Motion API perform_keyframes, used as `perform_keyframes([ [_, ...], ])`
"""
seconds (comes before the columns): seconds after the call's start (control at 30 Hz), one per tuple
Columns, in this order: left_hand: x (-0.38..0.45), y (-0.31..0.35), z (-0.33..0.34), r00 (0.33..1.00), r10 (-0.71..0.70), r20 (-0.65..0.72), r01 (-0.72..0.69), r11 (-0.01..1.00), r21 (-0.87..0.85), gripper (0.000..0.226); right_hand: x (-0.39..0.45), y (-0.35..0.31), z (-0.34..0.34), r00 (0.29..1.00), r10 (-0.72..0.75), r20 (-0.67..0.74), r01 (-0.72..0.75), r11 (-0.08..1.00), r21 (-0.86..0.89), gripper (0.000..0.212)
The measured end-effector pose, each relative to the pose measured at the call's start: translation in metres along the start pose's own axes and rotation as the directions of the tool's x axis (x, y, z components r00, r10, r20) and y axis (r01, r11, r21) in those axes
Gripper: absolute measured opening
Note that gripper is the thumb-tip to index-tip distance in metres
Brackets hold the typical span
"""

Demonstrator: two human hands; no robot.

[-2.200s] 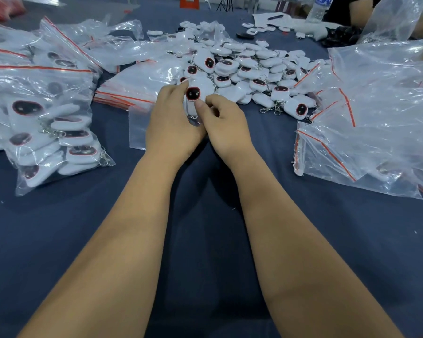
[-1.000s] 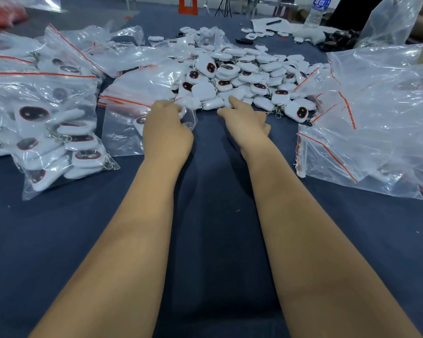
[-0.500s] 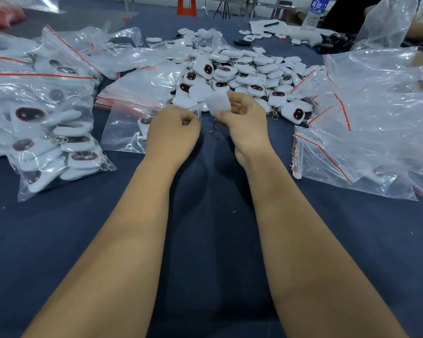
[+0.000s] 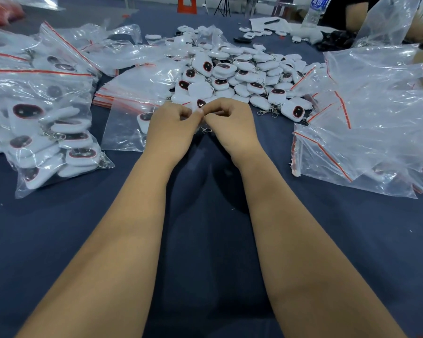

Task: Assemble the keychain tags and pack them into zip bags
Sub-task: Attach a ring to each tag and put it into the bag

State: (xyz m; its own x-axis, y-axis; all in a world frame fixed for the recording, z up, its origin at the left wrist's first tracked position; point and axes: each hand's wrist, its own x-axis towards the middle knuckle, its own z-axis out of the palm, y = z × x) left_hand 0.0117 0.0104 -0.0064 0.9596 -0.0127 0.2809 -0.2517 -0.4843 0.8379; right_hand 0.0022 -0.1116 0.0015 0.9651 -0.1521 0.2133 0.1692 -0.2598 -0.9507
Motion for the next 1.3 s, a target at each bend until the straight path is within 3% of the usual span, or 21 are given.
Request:
perform_keyframes([
  [0.17,0.001,-0.0013,0.0009,1.0,0.007,0.023,-0.009,0.997,0.082,0.035,0.0019,0.0016,-0.0014,1.0,0.023,-0.01,-0.022,0.994,0.11,0.033],
  [0.3,-0.0004,0.0002,-0.0012,0.999,-0.032,0.004,0.032,0.999,0.014,0.038,0.0054,0.0056,-0.0024,0.994,0.061,-0.091,-0.052,0.994,0.098,0.028],
  [0.43,-0.001,0.0007,-0.0022,0.998,-0.063,-0.01,0.062,0.995,-0.08,0.028,0.0068,0.0041,-0.0021,0.994,0.106,-0.019,-0.102,0.985,0.136,0.018],
  [0.57,-0.0016,0.0,-0.0023,0.998,-0.065,0.027,0.067,0.995,-0.074,0.035,0.0058,0.0036,-0.0033,0.997,0.071,-0.01,-0.069,0.987,0.148,0.008],
  [0.7,-0.0023,0.0014,-0.0013,0.998,-0.052,0.035,0.054,0.996,-0.068,0.024,0.0057,0.0038,-0.0039,0.993,0.116,-0.01,-0.112,0.979,0.167,0.022],
  [0.83,-0.0029,0.002,-0.0011,0.998,-0.055,0.003,0.055,0.987,-0.154,0.015,0.0049,0.0022,-0.0032,0.993,0.122,0.012,-0.122,0.977,0.178,0.012],
  [1.03,-0.0023,0.0018,-0.0006,0.999,-0.039,-0.018,0.037,0.995,-0.094,0.021,0.0028,0.0026,-0.0018,0.993,0.056,0.107,-0.073,0.984,0.162,0.019],
  [1.3,-0.0012,0.0018,0.0,0.999,-0.04,-0.009,0.039,0.998,-0.05,0.018,0.0027,0.0031,-0.0005,0.995,0.053,0.079,-0.061,0.993,0.1,0.03],
])
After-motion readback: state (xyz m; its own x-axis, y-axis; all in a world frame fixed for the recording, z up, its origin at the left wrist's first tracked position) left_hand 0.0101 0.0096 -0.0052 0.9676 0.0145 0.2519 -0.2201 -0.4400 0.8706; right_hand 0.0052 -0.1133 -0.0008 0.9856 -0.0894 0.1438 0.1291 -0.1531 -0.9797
